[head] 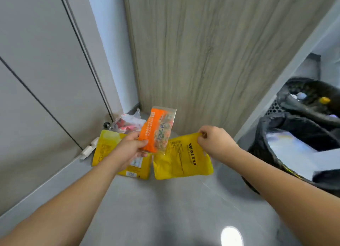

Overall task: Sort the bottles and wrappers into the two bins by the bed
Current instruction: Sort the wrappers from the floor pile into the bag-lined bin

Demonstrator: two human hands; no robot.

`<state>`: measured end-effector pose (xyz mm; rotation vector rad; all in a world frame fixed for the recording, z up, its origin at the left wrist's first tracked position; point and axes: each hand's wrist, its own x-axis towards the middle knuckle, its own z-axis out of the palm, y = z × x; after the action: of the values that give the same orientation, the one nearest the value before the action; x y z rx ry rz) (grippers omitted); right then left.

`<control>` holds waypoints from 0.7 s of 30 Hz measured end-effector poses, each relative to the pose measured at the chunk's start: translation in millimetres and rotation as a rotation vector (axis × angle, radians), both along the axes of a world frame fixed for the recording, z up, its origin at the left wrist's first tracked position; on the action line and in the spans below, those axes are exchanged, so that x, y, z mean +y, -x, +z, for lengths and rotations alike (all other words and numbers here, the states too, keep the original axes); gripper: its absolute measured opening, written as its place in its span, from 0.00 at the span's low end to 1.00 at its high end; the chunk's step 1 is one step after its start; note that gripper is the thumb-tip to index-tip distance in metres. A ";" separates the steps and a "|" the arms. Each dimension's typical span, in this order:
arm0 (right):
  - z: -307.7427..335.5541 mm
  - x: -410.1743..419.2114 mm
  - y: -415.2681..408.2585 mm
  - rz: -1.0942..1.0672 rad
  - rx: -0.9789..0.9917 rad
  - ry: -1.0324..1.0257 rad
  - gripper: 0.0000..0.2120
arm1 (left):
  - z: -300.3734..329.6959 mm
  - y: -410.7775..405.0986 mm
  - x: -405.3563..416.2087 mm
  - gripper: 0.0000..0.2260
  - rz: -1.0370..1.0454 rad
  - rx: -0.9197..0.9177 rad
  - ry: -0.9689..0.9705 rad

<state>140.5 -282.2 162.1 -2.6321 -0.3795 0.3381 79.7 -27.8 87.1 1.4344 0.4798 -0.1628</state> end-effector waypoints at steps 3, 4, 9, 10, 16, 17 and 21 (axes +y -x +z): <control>27.8 -49.2 -6.4 -0.087 -0.083 0.034 0.09 | 40.7 -26.7 -43.5 0.08 -0.158 -0.046 -0.070; 37.0 -66.9 -8.1 -0.113 -0.109 0.053 0.08 | 53.1 -34.5 -58.8 0.07 -0.206 -0.064 -0.089; 82.0 -163.0 -7.7 -0.249 -0.195 0.029 0.09 | 101.1 -61.2 -136.0 0.06 -0.385 -0.164 -0.191; 88.5 -181.5 -5.4 -0.301 -0.186 0.001 0.09 | 107.0 -63.1 -149.8 0.06 -0.420 -0.179 -0.218; 91.8 -281.6 -3.8 -0.760 -0.086 -0.267 0.09 | 117.2 -60.1 -218.8 0.05 -0.589 -0.187 -0.374; 87.3 -293.7 -4.5 -0.827 -0.063 -0.313 0.10 | 117.1 -60.8 -227.6 0.05 -0.603 -0.188 -0.386; 50.6 -324.1 -7.6 -0.915 0.035 -0.425 0.10 | 119.5 -73.3 -262.4 0.05 -0.602 -0.176 -0.441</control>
<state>148.1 -606.3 212.7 -2.0977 0.6857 -0.0114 152.9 -290.2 206.7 1.9801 -0.0844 -0.4265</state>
